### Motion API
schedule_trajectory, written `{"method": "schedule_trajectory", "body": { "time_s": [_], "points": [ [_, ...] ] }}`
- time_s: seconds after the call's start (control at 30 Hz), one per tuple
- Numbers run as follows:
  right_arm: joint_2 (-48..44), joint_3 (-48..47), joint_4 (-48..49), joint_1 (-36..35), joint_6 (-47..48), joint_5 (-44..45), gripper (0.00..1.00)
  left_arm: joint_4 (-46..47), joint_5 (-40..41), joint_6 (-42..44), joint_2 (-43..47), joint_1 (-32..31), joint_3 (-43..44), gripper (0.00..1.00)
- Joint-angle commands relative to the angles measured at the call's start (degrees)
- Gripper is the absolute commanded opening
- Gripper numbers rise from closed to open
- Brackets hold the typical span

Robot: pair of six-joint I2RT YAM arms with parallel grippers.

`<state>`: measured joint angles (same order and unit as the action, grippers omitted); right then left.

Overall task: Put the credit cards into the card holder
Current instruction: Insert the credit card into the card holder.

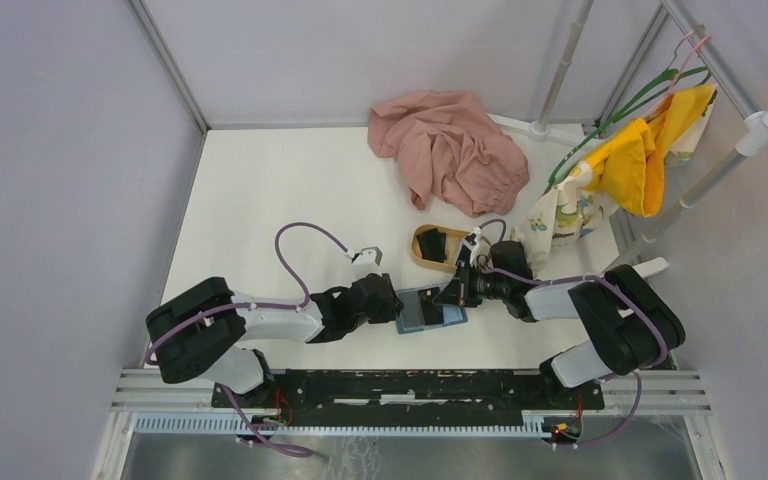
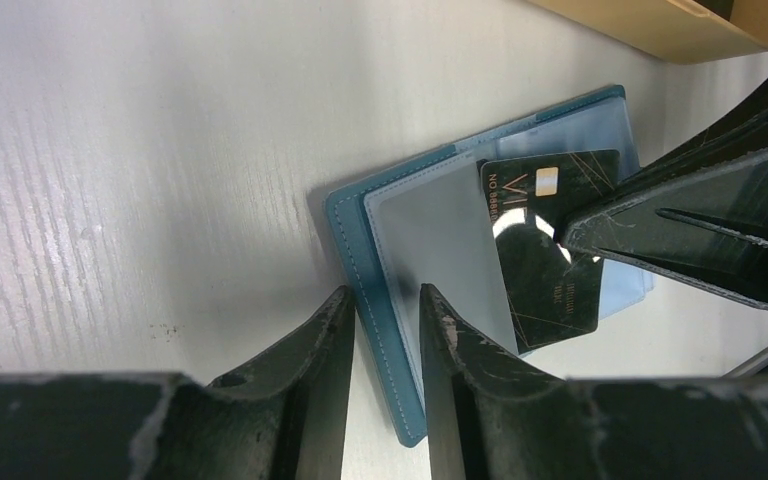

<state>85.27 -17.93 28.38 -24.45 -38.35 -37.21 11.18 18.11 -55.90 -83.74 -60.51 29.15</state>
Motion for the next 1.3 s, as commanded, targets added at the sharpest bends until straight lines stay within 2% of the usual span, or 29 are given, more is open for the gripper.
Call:
{"method": "schedule_trajectory", "body": {
  "time_s": [0.0, 0.33, 0.57, 0.7, 0.83, 1.1, 1.27],
  "points": [
    [2.99, -1.65, -4.93, -1.84, 1.47, 2.00, 0.00, -2.35, -1.03, 0.43, -1.81, -0.48, -0.21, 0.37],
    [5.73, -3.55, -5.42, -3.92, 0.12, 0.67, 0.01, -1.61, -1.67, 0.79, -2.63, -0.90, 0.54, 0.36],
    [6.25, -4.40, -2.23, -5.62, -1.00, -0.83, 0.13, -0.72, -2.46, 0.88, -3.56, -1.14, 1.19, 0.36],
    [5.17, -6.98, -6.92, -5.60, 5.23, -0.83, 0.19, -1.02, -2.14, 0.54, -3.09, -1.21, 0.86, 0.36],
    [3.57, -7.43, -8.76, -5.23, 7.34, 0.13, 0.29, -2.32, -1.44, 0.52, -1.18, -1.23, 0.65, 0.37],
    [3.52, -7.74, -9.23, -5.01, 7.97, -0.23, 0.31, -4.81, -1.31, 3.34, 10.19, -4.38, 1.32, 0.40],
    [3.60, -7.77, -9.18, -5.07, 7.84, -0.60, 0.31, -5.55, 1.40, 1.92, 10.15, -8.87, 5.03, 0.34]
  ]
}}
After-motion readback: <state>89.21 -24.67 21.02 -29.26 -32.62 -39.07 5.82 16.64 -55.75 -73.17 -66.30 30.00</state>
